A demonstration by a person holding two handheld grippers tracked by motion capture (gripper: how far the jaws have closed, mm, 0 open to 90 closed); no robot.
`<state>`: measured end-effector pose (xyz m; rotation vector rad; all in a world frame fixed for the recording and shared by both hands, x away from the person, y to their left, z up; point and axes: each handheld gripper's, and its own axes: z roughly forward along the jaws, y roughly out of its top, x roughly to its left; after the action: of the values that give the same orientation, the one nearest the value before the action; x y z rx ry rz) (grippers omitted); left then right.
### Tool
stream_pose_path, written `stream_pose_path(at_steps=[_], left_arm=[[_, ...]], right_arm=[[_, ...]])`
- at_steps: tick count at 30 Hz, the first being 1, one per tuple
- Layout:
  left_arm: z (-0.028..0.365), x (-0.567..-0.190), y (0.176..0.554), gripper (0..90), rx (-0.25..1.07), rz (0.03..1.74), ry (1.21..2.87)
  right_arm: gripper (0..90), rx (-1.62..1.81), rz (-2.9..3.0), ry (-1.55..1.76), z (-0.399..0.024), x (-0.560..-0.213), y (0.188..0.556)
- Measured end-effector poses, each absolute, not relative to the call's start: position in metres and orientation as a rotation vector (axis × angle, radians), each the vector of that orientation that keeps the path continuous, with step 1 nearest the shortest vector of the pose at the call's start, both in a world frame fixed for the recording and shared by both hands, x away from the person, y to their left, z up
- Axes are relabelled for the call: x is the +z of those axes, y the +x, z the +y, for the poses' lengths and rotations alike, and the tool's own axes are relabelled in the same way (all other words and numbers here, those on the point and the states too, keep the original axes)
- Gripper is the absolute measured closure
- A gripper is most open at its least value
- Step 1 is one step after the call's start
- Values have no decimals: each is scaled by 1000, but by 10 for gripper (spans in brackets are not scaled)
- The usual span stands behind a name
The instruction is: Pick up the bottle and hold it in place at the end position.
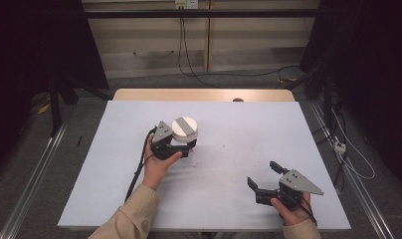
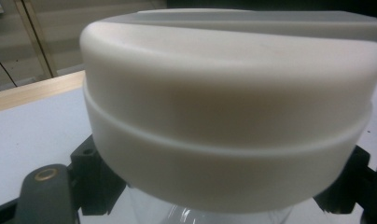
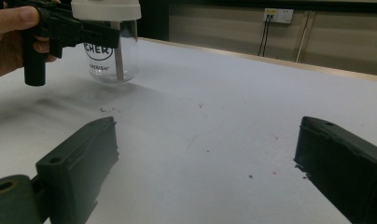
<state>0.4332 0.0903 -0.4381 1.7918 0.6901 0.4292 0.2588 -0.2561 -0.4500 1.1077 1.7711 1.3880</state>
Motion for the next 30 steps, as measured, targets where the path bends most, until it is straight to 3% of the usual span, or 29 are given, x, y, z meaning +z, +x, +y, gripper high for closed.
stream_pose_path(at_steps=[30], left_arm=[[73, -442, 447, 185, 410, 687, 1800]], right_arm=[[52, 1383, 1780, 1106, -255, -451, 259]])
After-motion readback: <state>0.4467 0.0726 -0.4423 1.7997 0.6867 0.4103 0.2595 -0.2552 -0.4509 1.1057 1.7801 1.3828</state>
